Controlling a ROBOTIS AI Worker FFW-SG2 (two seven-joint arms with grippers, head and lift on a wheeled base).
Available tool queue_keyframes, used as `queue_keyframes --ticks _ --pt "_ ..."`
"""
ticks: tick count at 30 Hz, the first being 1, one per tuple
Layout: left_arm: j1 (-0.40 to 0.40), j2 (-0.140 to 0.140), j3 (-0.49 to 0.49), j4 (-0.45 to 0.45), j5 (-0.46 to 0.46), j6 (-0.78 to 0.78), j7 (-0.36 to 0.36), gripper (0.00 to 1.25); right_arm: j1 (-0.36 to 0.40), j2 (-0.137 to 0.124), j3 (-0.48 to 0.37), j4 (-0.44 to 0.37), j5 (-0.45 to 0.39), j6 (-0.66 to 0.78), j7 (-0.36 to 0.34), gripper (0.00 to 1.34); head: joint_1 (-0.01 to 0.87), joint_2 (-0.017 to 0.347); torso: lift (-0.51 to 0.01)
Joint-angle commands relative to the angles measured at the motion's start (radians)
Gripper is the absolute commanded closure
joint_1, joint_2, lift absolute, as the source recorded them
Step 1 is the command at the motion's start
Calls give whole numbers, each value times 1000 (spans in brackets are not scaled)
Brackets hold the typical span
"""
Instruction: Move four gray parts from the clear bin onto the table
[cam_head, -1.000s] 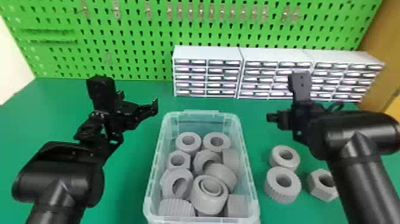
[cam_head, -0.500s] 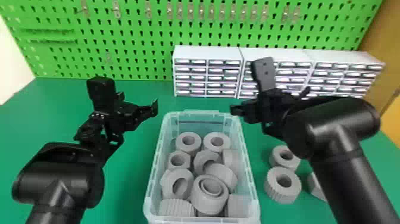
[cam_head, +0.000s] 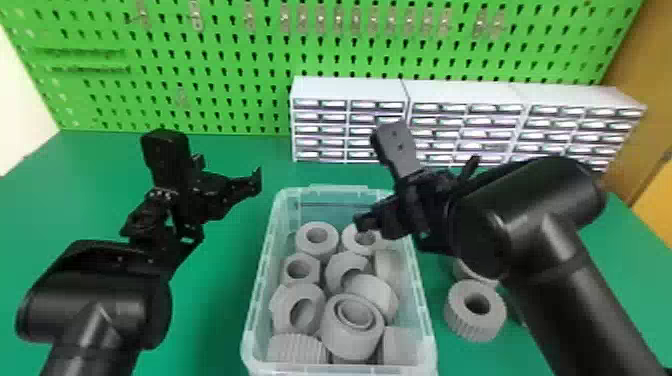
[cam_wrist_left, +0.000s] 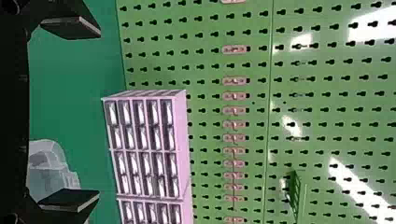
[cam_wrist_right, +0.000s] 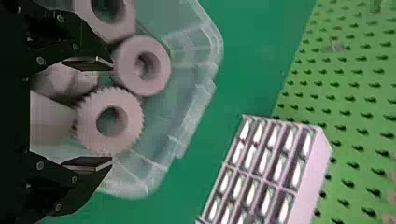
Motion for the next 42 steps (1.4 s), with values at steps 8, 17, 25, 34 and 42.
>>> queue_keyframes --ticks 8,17,25,34,42 --pt "-12 0 33 7 0 -2 0 81 -32 -22 77 -3 -63 21 0 535 686 26 -50" --pt "-33 -23 94 12 3 -9 0 81 -106 -36 204 3 -94 -4 0 533 686 26 -50" --pt "-47 -34 103 30 13 -34 0 81 -120 -45 219 3 -109 -1 0 533 686 26 -50" --pt "-49 -37 123 33 24 -34 0 81 -189 -56 279 40 -165 71 0 533 686 26 -50" --pt "-55 -37 132 36 26 -35 0 81 -204 -64 291 40 -177 71 0 535 686 26 -50"
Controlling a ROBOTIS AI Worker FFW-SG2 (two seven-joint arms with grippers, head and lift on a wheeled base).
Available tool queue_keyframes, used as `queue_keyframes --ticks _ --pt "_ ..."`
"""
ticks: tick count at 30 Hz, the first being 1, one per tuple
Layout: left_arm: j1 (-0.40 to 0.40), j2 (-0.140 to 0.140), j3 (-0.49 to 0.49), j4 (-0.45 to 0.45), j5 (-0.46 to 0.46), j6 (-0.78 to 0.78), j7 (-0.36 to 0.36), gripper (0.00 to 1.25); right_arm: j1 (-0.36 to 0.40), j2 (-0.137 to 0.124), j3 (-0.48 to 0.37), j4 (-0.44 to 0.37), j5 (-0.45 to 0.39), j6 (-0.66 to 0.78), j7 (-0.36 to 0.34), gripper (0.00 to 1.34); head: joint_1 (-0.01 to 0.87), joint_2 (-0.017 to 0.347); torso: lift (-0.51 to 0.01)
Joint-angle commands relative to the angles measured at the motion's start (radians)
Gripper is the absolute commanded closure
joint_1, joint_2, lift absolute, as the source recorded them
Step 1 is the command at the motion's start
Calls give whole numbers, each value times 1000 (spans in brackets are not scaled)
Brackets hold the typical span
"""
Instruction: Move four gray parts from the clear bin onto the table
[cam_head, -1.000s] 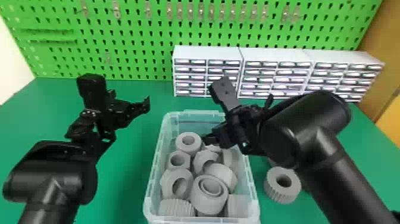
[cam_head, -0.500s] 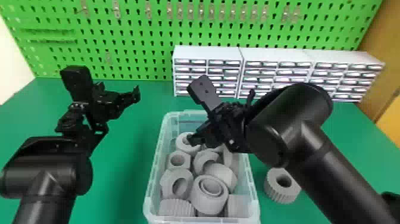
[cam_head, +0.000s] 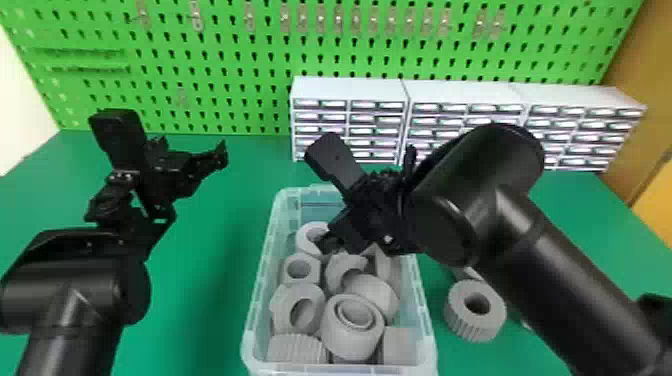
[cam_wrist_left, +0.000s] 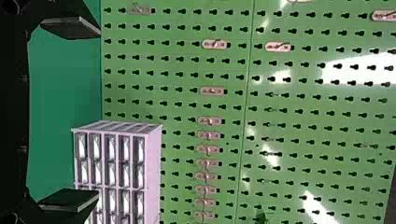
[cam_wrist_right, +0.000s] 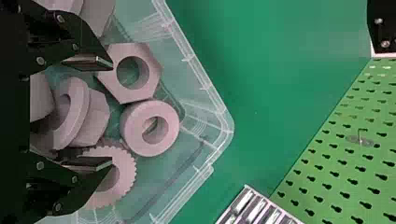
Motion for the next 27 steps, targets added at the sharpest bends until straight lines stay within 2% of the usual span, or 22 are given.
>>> queue_keyframes --ticks 1,15,23,27 --pt "-2 0 4 2 0 -1 0 81 -3 -3 3 0 -3 0 0 535 686 26 -50" --pt "-7 -12 13 2 3 -1 0 81 -3 -3 -39 -1 -3 15 0 535 686 26 -50" --pt "2 -14 30 -12 -7 -10 0 81 10 14 -40 -4 -3 6 0 535 686 26 -50" --pt "9 -12 44 -24 -21 -8 0 81 13 15 -40 -4 -29 6 0 535 686 26 -50"
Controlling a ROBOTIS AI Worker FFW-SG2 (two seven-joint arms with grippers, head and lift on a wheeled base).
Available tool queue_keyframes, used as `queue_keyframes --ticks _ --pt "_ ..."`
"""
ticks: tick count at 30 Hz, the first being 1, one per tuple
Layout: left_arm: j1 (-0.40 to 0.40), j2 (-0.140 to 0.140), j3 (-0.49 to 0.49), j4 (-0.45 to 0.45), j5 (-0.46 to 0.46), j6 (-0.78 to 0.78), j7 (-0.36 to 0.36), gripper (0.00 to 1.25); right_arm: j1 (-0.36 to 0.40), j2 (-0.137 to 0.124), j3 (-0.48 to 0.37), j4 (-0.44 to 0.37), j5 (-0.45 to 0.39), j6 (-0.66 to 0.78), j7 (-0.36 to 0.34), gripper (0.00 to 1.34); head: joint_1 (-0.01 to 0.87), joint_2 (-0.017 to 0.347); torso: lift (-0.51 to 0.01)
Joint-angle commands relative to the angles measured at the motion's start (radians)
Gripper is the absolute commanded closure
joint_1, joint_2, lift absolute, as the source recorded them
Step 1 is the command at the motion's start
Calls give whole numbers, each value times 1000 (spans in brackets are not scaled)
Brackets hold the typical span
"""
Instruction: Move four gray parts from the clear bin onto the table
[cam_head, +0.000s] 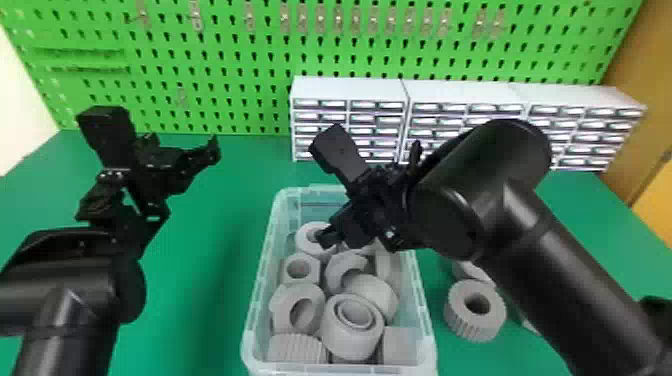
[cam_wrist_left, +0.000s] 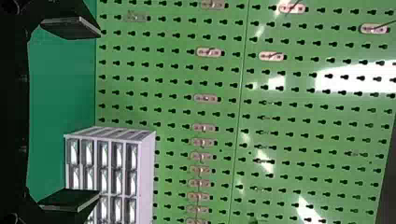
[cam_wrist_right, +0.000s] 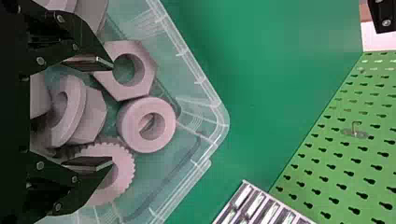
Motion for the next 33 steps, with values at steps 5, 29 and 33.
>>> queue_keyframes --ticks 5,29,33 --pt "9 0 29 -21 -19 1 0 82 20 -28 5 -31 -75 0 0 535 686 26 -50" --pt "19 -3 68 -34 -36 1 3 91 112 -152 -78 -203 -145 70 1 535 686 26 -50" --pt "14 -3 72 -34 -29 1 3 91 112 -158 -75 -213 -149 75 1 535 686 26 -50"
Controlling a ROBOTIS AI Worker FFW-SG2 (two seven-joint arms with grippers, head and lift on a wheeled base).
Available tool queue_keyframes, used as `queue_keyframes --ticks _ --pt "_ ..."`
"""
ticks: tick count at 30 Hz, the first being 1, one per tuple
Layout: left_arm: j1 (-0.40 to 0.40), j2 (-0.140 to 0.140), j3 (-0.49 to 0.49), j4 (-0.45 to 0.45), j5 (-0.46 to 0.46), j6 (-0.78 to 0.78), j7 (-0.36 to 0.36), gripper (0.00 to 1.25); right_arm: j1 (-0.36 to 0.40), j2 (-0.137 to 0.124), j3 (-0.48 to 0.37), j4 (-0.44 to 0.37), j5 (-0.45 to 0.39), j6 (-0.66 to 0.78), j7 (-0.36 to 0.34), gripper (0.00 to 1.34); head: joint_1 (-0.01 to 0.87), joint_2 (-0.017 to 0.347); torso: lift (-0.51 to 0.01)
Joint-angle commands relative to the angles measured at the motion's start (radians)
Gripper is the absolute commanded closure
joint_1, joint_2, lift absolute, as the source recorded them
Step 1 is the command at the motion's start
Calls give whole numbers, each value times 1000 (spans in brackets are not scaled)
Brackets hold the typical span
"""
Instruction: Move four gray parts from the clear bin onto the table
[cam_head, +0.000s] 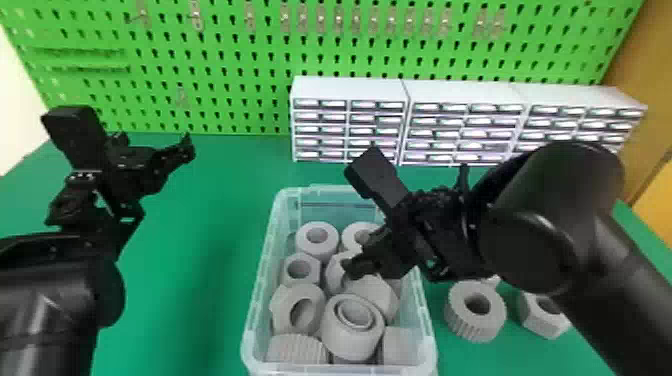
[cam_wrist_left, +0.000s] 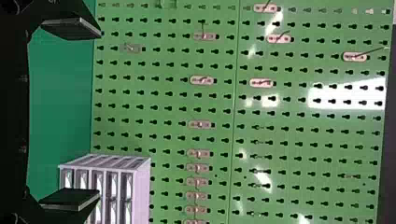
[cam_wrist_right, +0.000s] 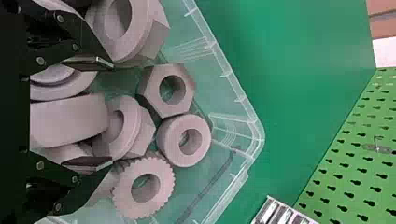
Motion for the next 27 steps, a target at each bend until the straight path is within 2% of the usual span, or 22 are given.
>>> queue_keyframes --ticks 1,5,9,27 --pt "-5 0 1 0 4 0 0 91 0 -8 6 -9 -7 7 0 535 686 26 -50" --pt "-5 0 -2 0 4 0 0 91 11 -21 9 -12 -16 19 0 535 686 26 -50" --pt "4 -1 -6 0 3 0 0 91 -1 -48 29 -15 -53 22 -2 535 686 26 -50" --pt "-2 -6 -29 6 0 0 0 91 -31 -77 78 -15 -85 18 -2 535 686 26 -50"
